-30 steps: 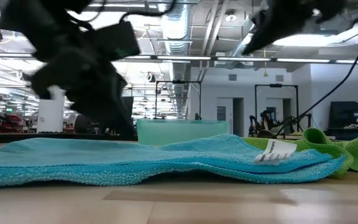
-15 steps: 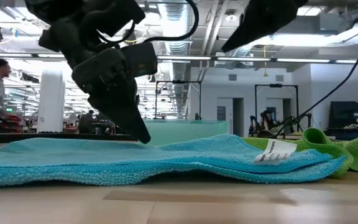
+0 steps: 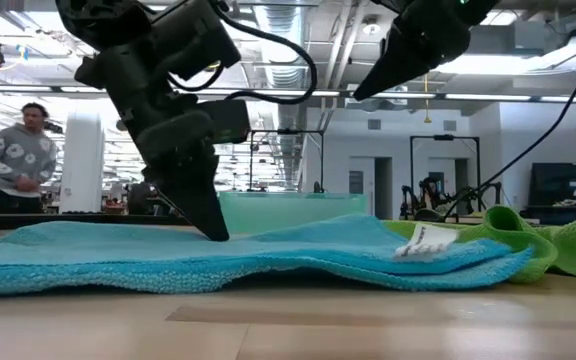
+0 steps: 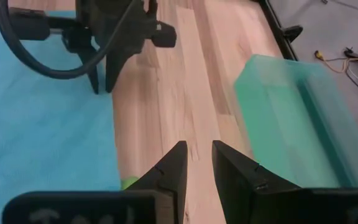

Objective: Roll microfiber towels into tight, uniform cylinder then place into a basket
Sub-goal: Roll the blue microfiber cloth

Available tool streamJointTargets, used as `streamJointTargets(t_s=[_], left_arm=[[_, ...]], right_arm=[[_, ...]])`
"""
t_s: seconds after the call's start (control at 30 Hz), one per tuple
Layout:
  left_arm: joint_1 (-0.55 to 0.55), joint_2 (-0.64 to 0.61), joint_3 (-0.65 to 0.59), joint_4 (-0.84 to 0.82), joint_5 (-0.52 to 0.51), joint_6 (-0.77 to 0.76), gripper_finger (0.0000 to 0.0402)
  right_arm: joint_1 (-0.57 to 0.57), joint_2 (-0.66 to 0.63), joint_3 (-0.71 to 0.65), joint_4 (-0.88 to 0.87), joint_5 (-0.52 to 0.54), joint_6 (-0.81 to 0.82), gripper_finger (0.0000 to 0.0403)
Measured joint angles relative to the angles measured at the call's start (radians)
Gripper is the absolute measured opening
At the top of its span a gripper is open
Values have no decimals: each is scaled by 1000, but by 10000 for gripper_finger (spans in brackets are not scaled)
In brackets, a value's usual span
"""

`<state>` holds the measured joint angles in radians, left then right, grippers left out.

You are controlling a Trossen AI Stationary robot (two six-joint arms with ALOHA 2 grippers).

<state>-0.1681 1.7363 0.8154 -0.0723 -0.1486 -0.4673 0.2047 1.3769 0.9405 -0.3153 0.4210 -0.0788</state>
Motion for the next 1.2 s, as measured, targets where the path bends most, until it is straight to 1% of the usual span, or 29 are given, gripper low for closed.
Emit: streamJointTargets(t_s=[0.1, 0.2, 0.5, 0.67, 0.8, 0.97, 1.1, 1.2], left_arm=[[1, 0, 0, -14, -53, -60, 71], [1, -1, 2, -51, -89, -154, 71], [0, -7, 6, -335, -245, -458, 71], [0, -11, 7, -517, -278, -619, 71], [-9, -32, 3, -656, -265, -681, 71], [-60, -115, -7, -772, -216, -761, 70], [-123, -192, -4, -752, -300, -780, 70], [-160, -225, -4, -714, -378, -757, 70]], right_arm=[[0, 0, 0, 1, 0, 0, 96], [0, 0, 0, 0, 0, -1, 96], [0, 0, 0, 0, 0, -2, 96], [0, 0, 0, -1, 0, -8, 96], [-4, 0, 0, -1, 0, -9, 96], [-11, 0, 0, -1, 3, -9, 96], [-16, 0, 0, 3, 3, -9, 96], [-18, 0, 0, 5, 3, -2, 96]])
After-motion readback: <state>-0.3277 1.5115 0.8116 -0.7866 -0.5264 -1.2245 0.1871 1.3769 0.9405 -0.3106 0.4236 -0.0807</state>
